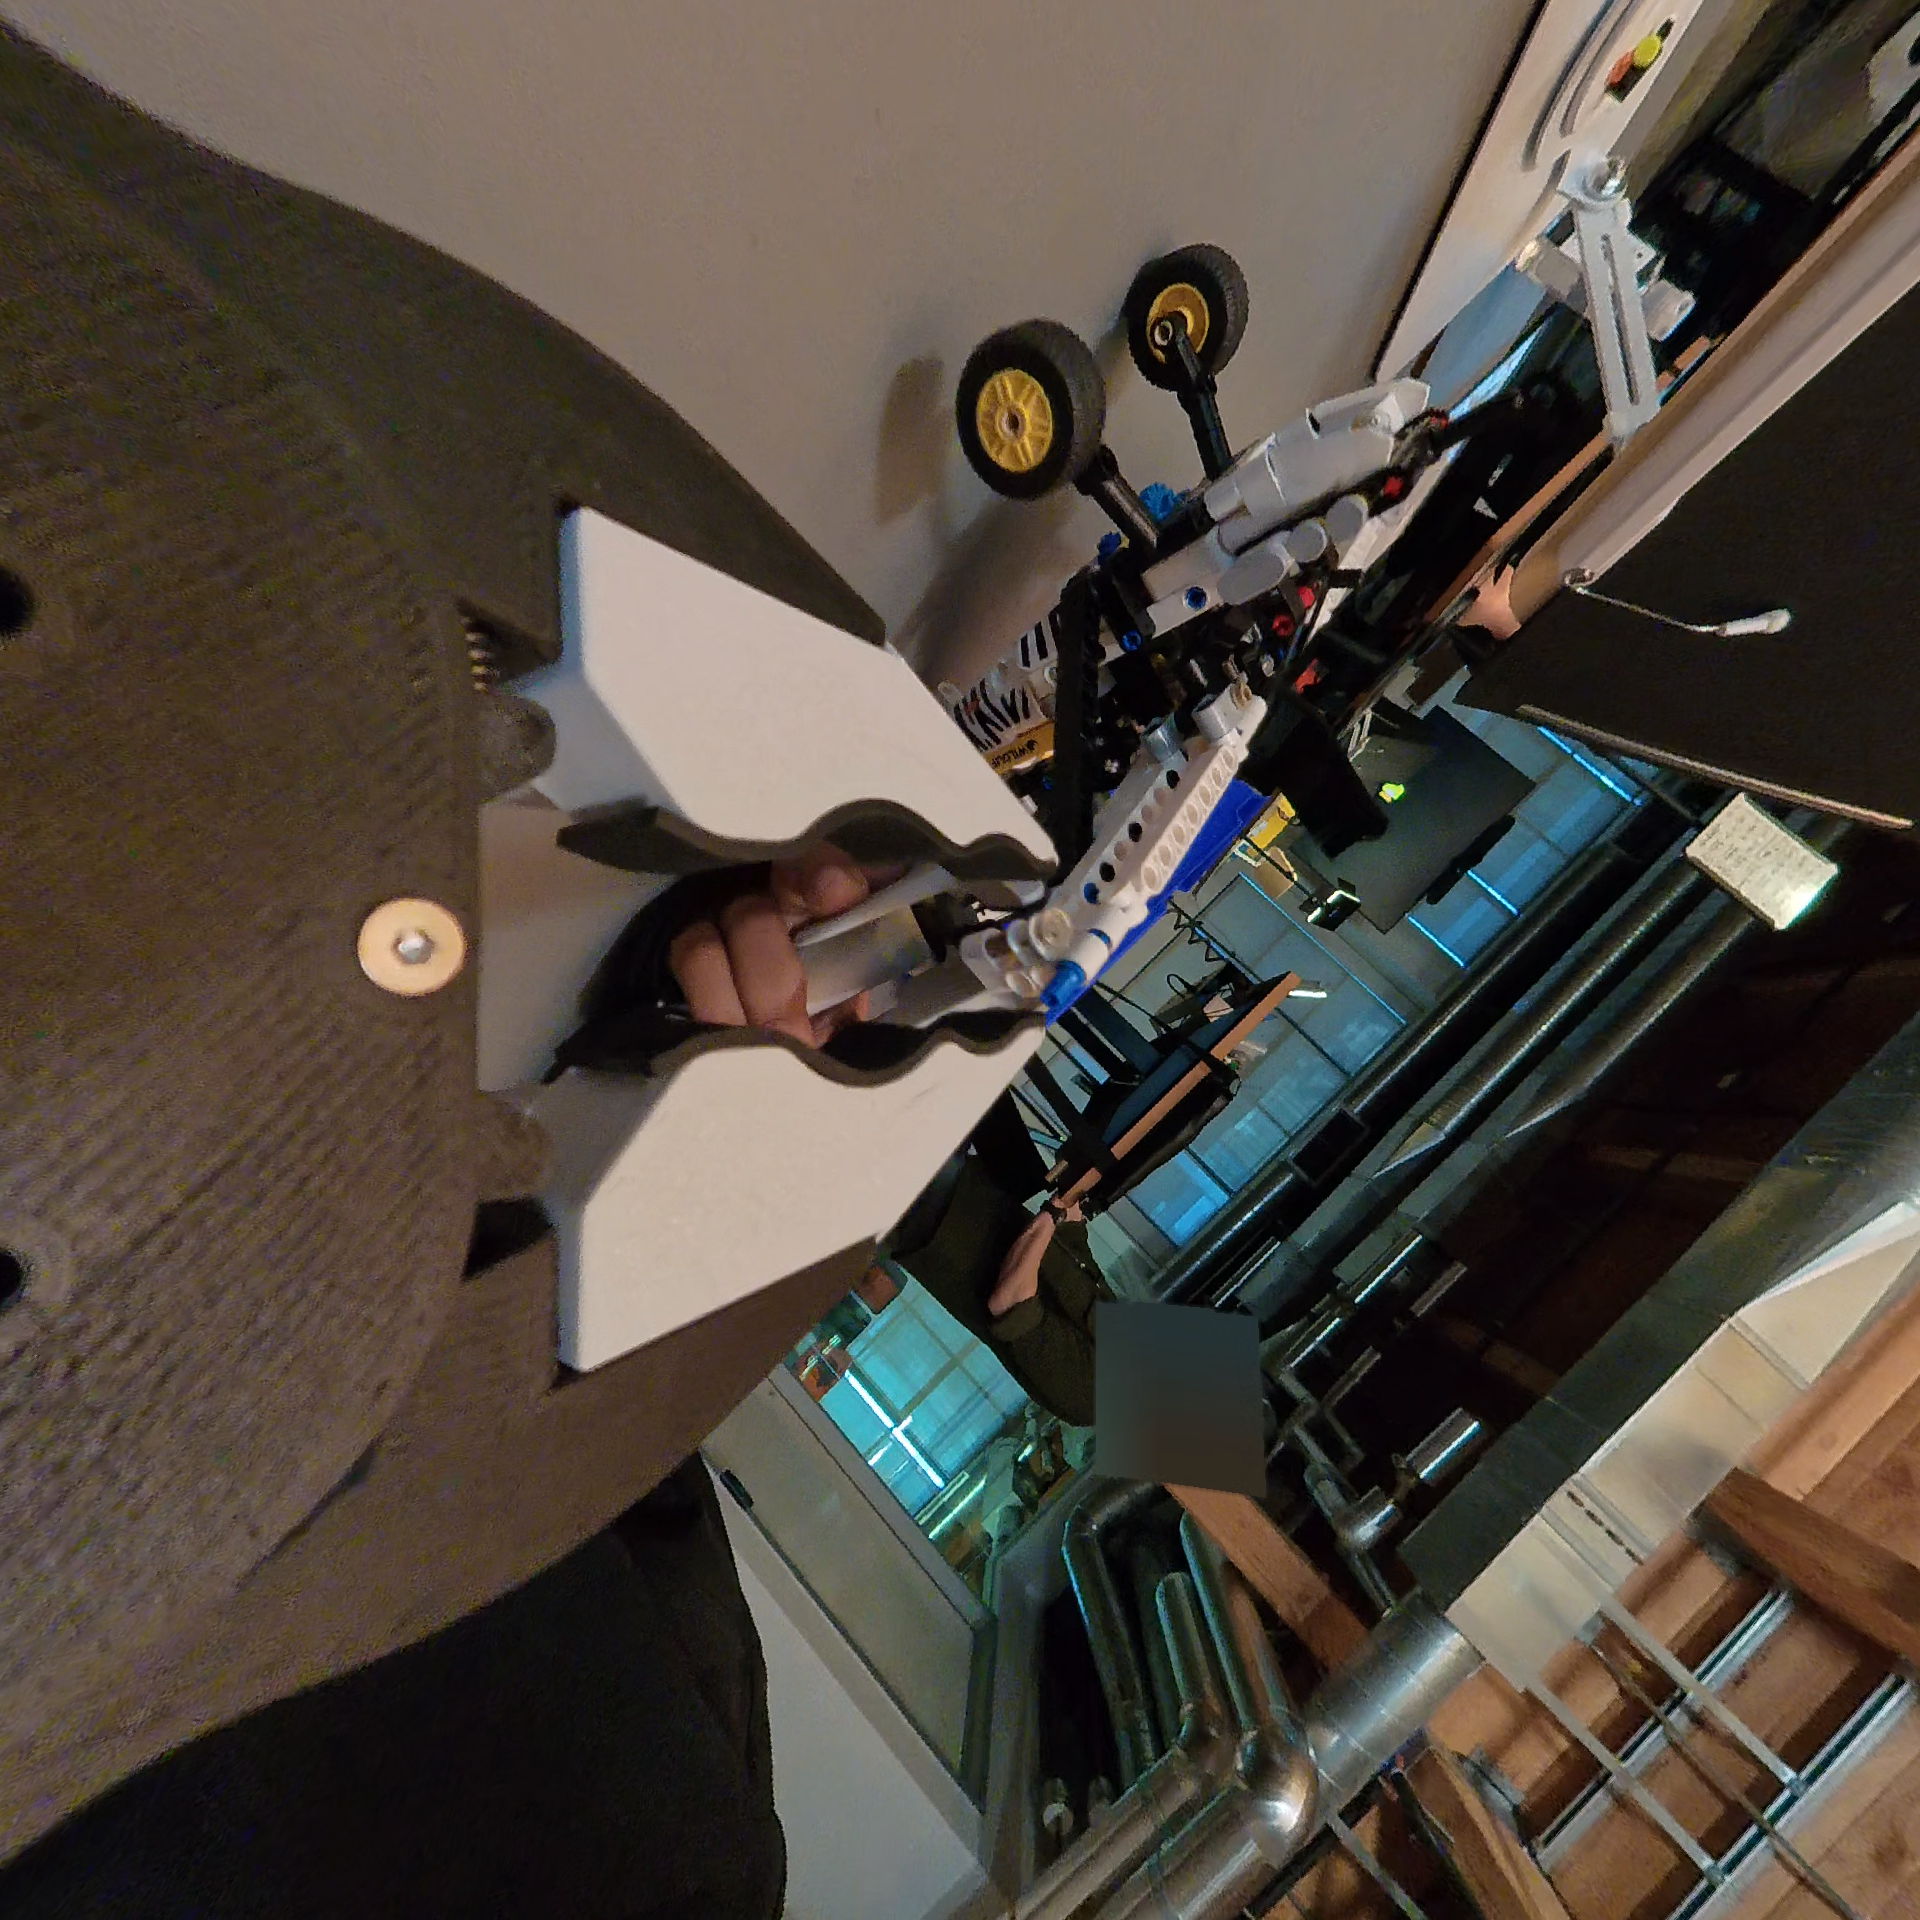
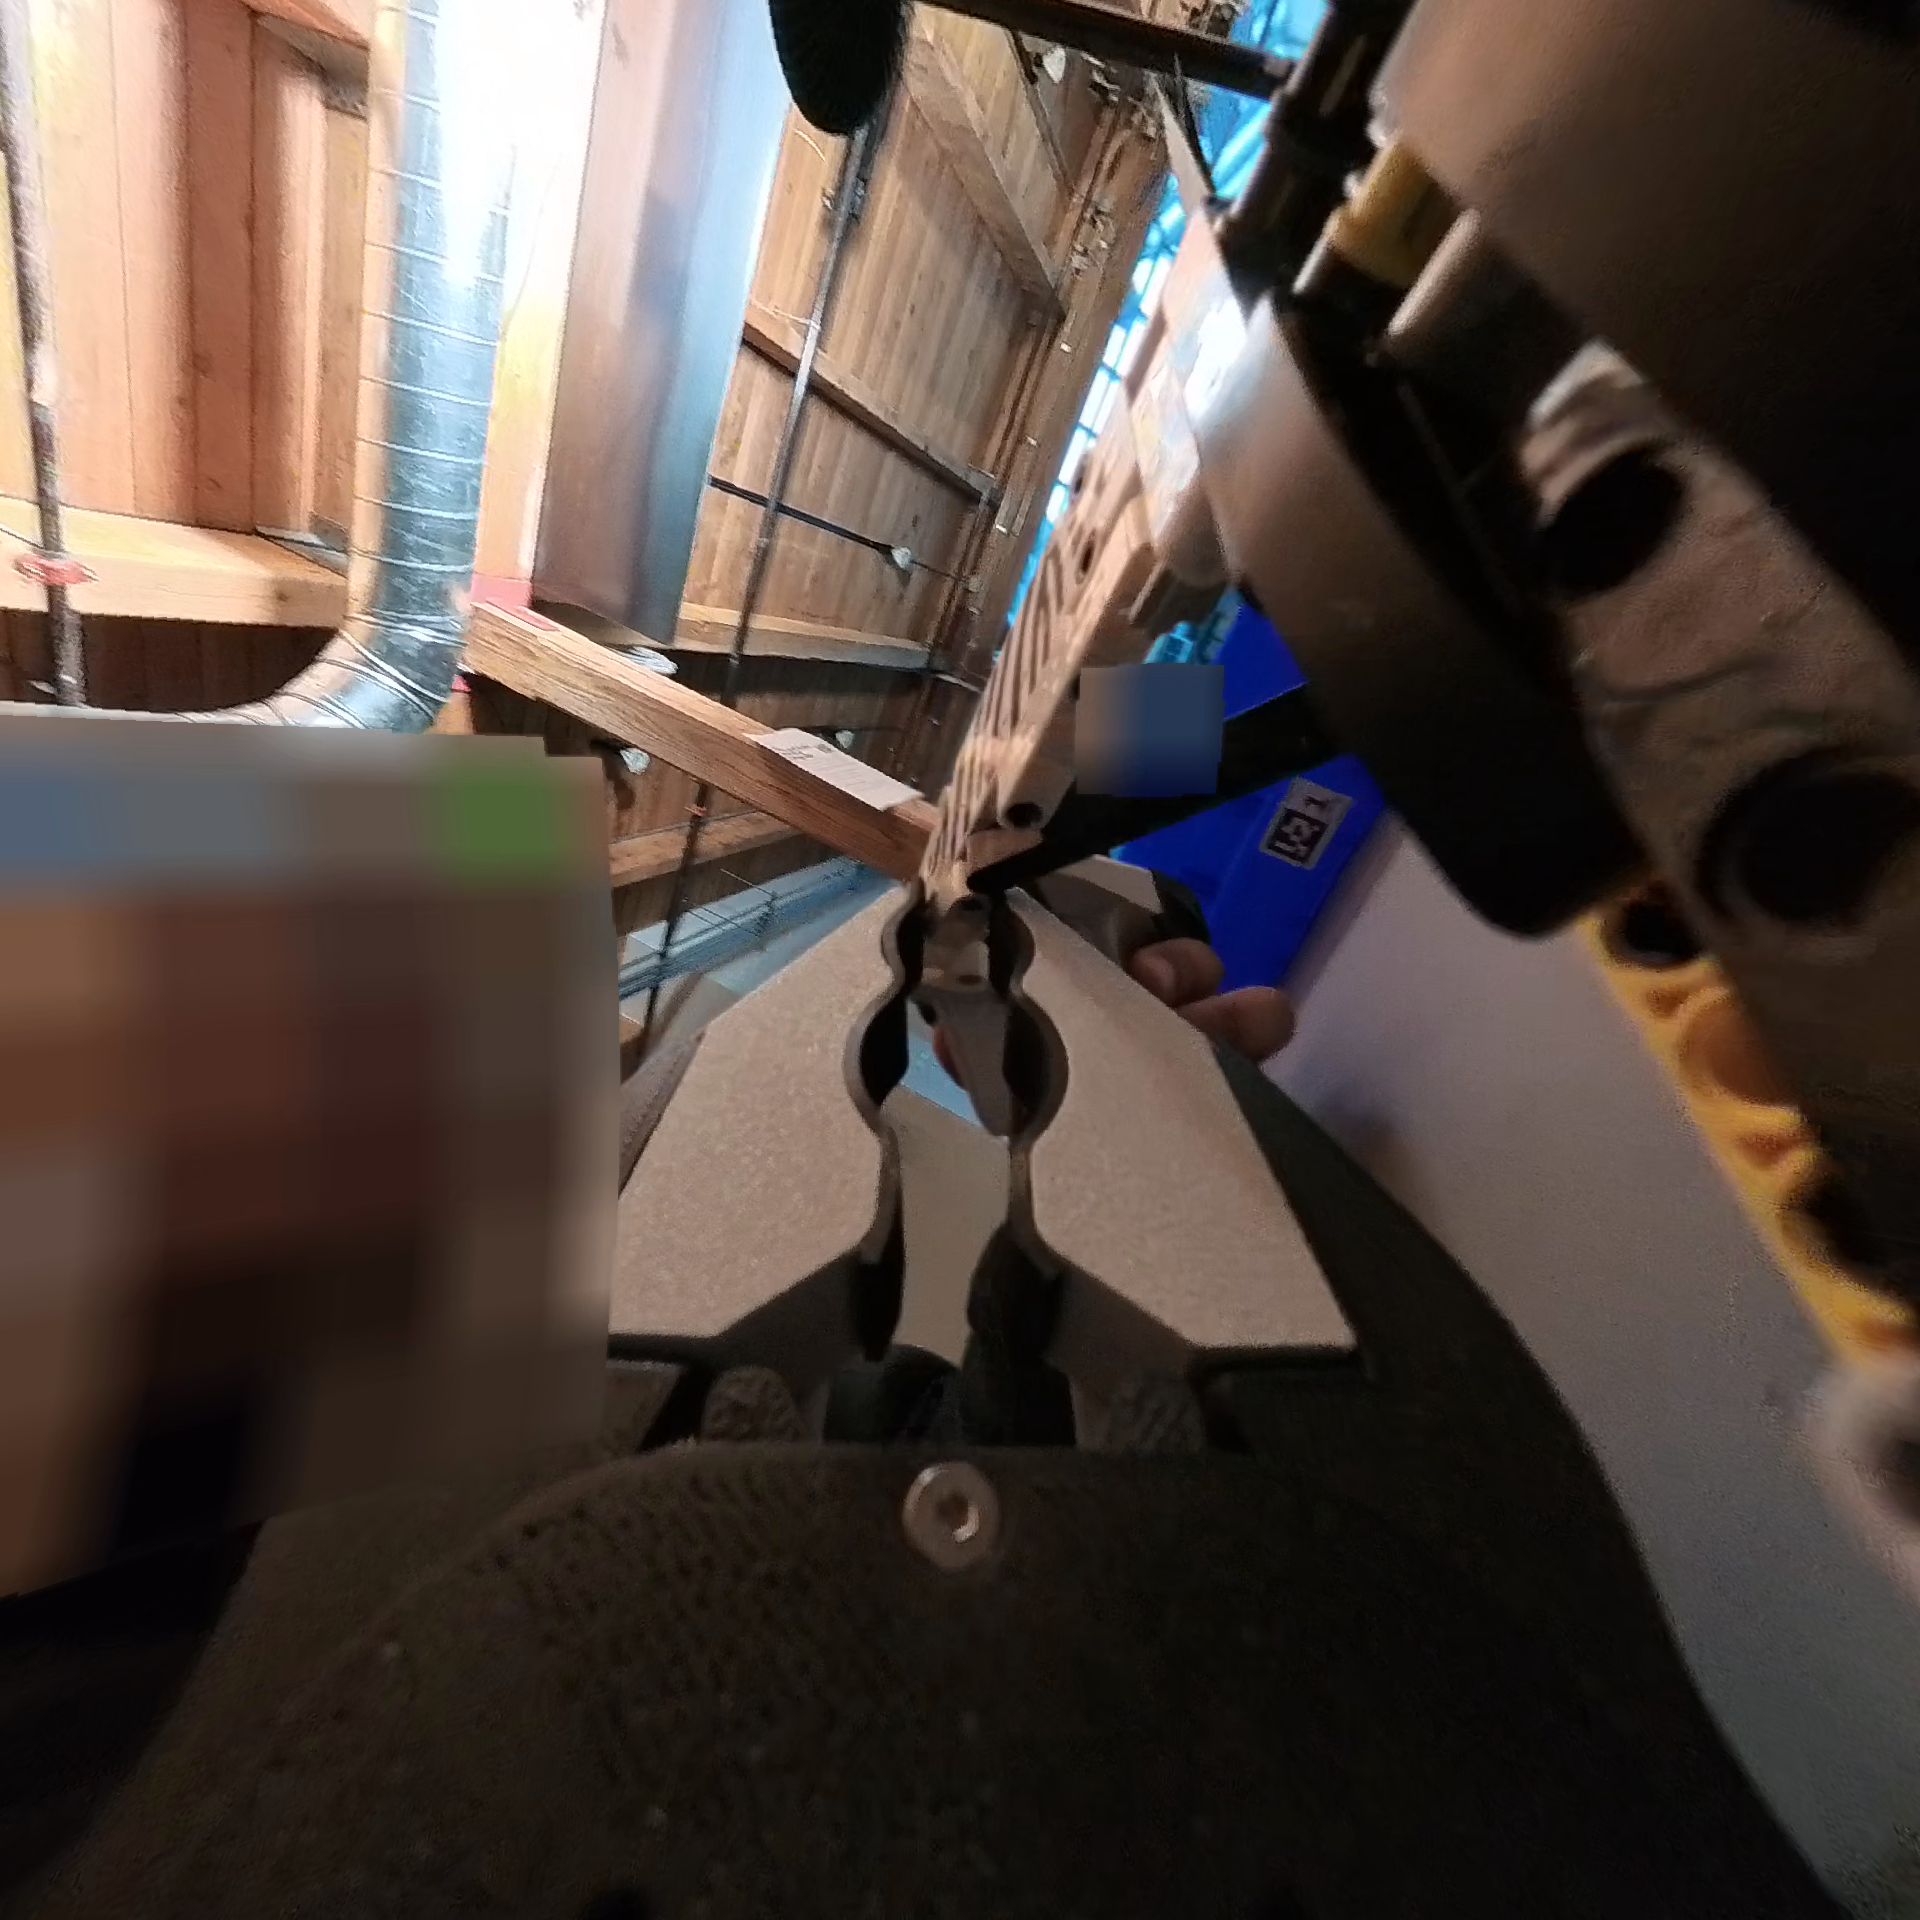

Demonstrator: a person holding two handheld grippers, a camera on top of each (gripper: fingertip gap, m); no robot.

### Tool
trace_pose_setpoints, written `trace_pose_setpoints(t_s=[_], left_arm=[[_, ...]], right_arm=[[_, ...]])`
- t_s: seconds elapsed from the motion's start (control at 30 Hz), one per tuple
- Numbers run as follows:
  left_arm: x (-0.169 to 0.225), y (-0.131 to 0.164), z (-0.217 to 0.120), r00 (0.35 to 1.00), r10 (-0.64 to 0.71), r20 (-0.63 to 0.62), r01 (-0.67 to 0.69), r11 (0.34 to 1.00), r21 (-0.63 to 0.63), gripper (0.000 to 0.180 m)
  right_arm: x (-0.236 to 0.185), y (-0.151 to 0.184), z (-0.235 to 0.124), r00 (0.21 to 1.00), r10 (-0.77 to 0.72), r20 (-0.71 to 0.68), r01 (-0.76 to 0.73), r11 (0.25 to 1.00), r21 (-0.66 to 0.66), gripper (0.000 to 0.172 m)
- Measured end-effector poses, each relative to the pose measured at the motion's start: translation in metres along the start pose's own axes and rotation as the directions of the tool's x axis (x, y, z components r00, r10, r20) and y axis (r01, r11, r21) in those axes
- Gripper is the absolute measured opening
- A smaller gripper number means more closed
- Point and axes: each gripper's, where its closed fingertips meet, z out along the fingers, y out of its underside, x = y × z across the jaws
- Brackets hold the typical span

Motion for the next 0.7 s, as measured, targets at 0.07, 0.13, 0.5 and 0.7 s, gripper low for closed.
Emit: trace_pose_setpoints(t_s=[0.07, 0.13, 0.5, 0.7], left_arm=[[0.001, 0.003, 0.002, 1.000, -0.009, -0.007, 0.009, 1.000, -0.009, 0.030], [0.000, 0.005, 0.004, 1.000, -0.021, -0.004, 0.021, 1.000, -0.013, 0.033], [-0.007, 0.005, 0.006, 0.994, -0.105, -0.002, 0.105, 0.994, -0.001, 0.015], [-0.007, 0.005, 0.007, 0.996, -0.092, 0.000, 0.092, 0.996, -0.001, 0.016]], right_arm=[[0.005, 0.005, 0.002, 0.999, -0.030, -0.043, 0.029, 0.999, -0.026, 0.010], [0.008, 0.007, 0.004, 0.996, -0.054, -0.073, 0.051, 0.998, -0.037, 0.010], [0.010, -0.006, -0.005, 0.993, -0.060, -0.101, 0.066, 0.996, 0.066, 0.041], [0.008, 0.007, 0.004, 0.997, -0.031, -0.068, 0.032, 0.999, 0.013, 0.029]])
